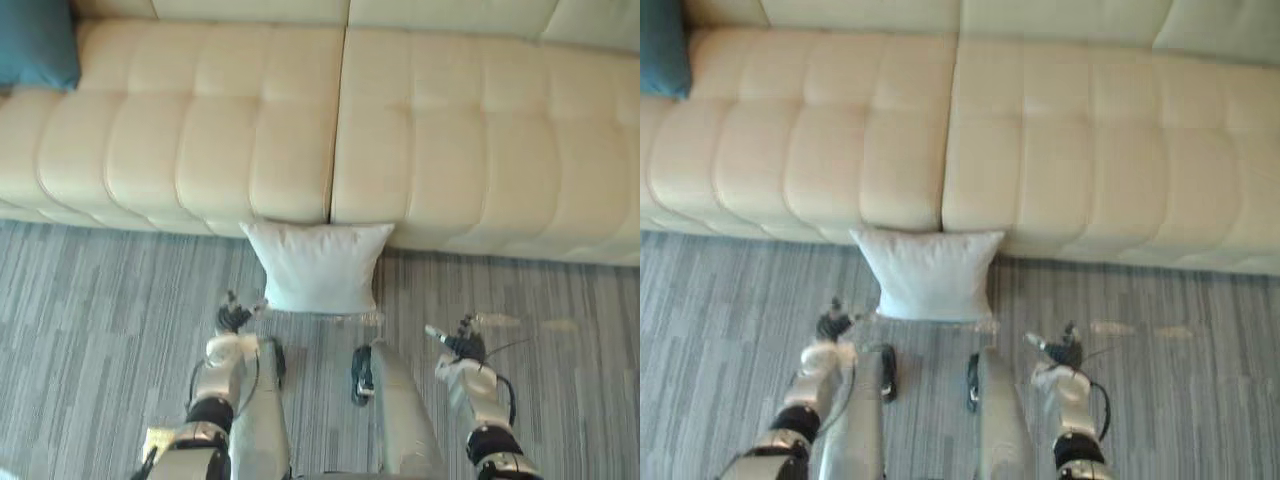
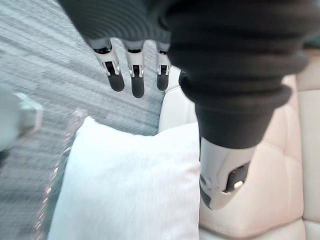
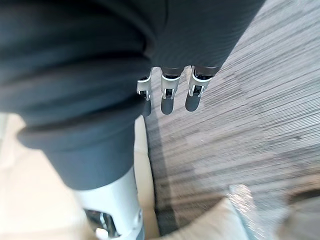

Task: Pick up cushions and gather them together orderly.

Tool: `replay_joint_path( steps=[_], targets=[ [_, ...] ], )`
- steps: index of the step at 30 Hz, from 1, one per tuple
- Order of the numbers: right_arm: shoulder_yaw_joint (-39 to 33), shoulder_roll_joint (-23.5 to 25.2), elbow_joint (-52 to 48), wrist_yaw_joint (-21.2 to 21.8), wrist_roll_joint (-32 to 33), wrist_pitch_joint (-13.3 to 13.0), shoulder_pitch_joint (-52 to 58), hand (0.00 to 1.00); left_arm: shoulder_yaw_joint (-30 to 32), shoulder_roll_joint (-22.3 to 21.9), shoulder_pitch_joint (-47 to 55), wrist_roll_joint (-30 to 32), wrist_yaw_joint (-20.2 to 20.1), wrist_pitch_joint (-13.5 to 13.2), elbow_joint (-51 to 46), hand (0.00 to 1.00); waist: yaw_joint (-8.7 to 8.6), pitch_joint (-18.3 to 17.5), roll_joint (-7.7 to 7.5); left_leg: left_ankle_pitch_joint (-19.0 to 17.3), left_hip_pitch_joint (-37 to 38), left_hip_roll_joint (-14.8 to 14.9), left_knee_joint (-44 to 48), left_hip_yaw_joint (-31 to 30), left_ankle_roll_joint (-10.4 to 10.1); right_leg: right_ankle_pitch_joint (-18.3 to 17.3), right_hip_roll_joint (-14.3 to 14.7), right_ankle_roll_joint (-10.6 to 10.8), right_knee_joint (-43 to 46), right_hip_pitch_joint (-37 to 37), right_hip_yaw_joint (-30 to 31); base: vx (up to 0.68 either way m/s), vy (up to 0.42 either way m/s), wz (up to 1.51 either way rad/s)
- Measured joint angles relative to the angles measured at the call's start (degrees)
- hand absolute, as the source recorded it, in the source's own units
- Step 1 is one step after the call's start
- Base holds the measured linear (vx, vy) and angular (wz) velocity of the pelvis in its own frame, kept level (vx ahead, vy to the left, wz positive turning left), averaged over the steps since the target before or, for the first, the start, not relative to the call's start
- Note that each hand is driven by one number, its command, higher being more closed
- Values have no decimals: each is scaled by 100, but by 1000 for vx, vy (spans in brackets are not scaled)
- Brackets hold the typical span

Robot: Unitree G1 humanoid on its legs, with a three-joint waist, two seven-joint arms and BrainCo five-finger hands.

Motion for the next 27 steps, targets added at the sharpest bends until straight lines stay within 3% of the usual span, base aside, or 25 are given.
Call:
replay_joint_path(
  steps=[4, 11, 19, 26, 27],
  targets=[
    [-374, -292, -97, -226, 417, -66, -1222, 0, 249, 425, -816, -198, 103, 5, -103, 0, -14, 369, -26, 219, -1297, 60, 422, -32, 52, 267, 144, 33, 422, -1373, 147, -200, -24, -10],
    [-307, -748, -115, -249, 631, -188, -2893, 0, 125, 791, -2120, -449, 129, -91, -415, 0, -32, 879, -21, 204, -2548, 191, 1106, -47, 71, 363, 258, 57, 1010, -2640, 254, -80, 17, -8],
    [606, -816, -95, -233, 701, -188, -4282, 0, -422, 837, -3217, -442, 220, -128, -415, 0, -40, 1098, 10, 169, -3317, 195, 1423, -108, 133, 326, 246, 153, 1320, -3389, 262, -53, 21, 2],
    [1299, -292, -16, -238, 829, -186, -4938, 0, -763, 546, -3724, -446, 566, -119, -437, 0, -32, 1150, 7, 197, -3488, 123, 1385, -139, 85, 338, 154, 129, 1320, -3533, 266, 0, 26, 7],
    [1369, -209, 34, -249, 827, -189, -5037, 100, -805, 487, -3765, -448, 648, -119, -440, 100, -31, 1150, 7, 200, -3489, 86, 1371, -139, 83, 337, 143, 131, 1320, -3532, 276, -1, 28, 12]
  ],
)
